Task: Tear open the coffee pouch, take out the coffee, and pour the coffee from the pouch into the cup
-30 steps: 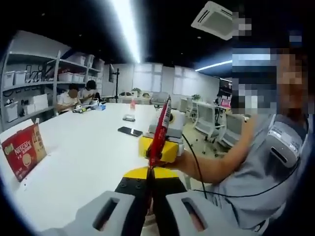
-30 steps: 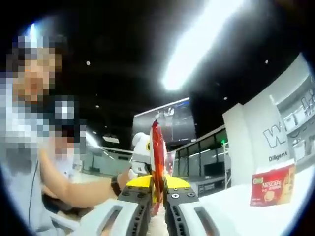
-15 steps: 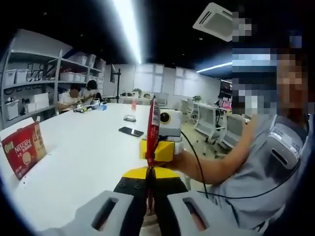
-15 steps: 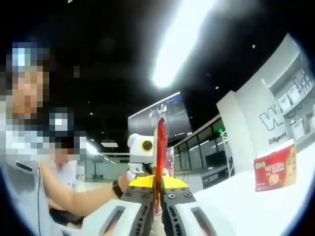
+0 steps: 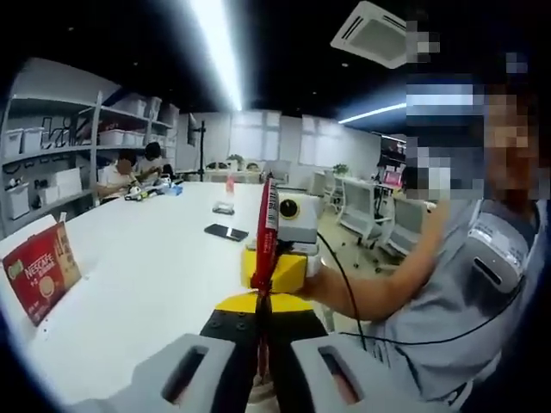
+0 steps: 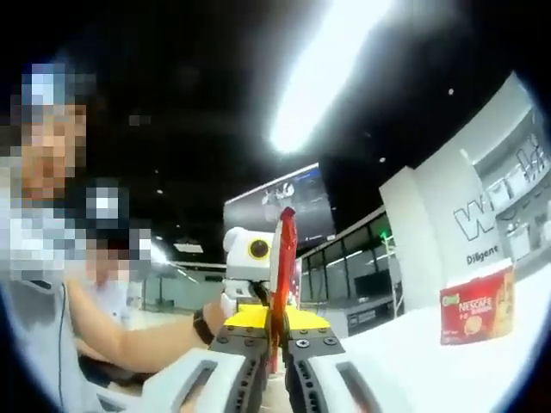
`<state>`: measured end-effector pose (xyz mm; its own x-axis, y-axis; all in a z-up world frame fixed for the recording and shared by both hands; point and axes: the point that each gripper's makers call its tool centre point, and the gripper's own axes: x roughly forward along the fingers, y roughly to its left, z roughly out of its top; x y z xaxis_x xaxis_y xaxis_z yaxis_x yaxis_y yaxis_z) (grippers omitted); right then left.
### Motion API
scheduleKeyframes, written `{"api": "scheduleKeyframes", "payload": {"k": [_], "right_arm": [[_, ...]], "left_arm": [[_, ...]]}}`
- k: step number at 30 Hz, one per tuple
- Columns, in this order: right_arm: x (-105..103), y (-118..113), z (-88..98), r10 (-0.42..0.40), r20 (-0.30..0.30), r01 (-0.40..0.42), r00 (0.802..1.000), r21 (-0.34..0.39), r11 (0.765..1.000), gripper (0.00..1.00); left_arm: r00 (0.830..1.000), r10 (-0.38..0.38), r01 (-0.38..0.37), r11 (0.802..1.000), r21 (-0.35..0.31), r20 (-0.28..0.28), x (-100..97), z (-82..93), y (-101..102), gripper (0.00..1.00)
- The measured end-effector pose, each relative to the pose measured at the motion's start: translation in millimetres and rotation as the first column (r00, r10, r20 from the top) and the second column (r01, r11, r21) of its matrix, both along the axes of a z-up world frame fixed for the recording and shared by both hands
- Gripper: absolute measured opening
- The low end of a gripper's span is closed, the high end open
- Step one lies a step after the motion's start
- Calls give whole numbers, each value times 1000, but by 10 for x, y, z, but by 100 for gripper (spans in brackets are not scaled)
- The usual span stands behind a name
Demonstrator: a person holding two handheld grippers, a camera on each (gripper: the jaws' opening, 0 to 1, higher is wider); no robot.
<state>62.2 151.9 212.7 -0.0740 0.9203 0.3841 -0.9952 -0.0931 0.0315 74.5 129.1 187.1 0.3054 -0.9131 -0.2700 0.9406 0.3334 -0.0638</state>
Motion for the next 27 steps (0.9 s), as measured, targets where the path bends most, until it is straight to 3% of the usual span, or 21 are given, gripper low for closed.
{"api": "scheduleKeyframes", "payload": {"k": [5, 10, 15, 18, 27], "right_arm": [[27, -77, 109, 14, -25, -13, 1000, 57, 998, 10], [17, -55, 148, 7, -10, -6, 1000, 50, 999, 10], [38, -72, 167, -8, -10, 9, 1000, 38, 999, 8], [78, -84, 195, -14, -18, 15, 1000, 51, 999, 7], [161, -112, 184, 5, -41, -3, 999, 52, 999, 7]], "left_arm": [[1000, 3, -3, 1000, 2, 6, -10, -9, 18, 3], [1000, -3, 3, 999, 40, -3, 3, -64, -25, 4], [1000, 10, -10, 1000, 27, -4, 13, -32, -23, 5], [999, 24, -25, 999, 26, 34, 47, 6, -23, 6], [999, -8, 7, 1000, 27, 48, 10, 38, -56, 7]]}}
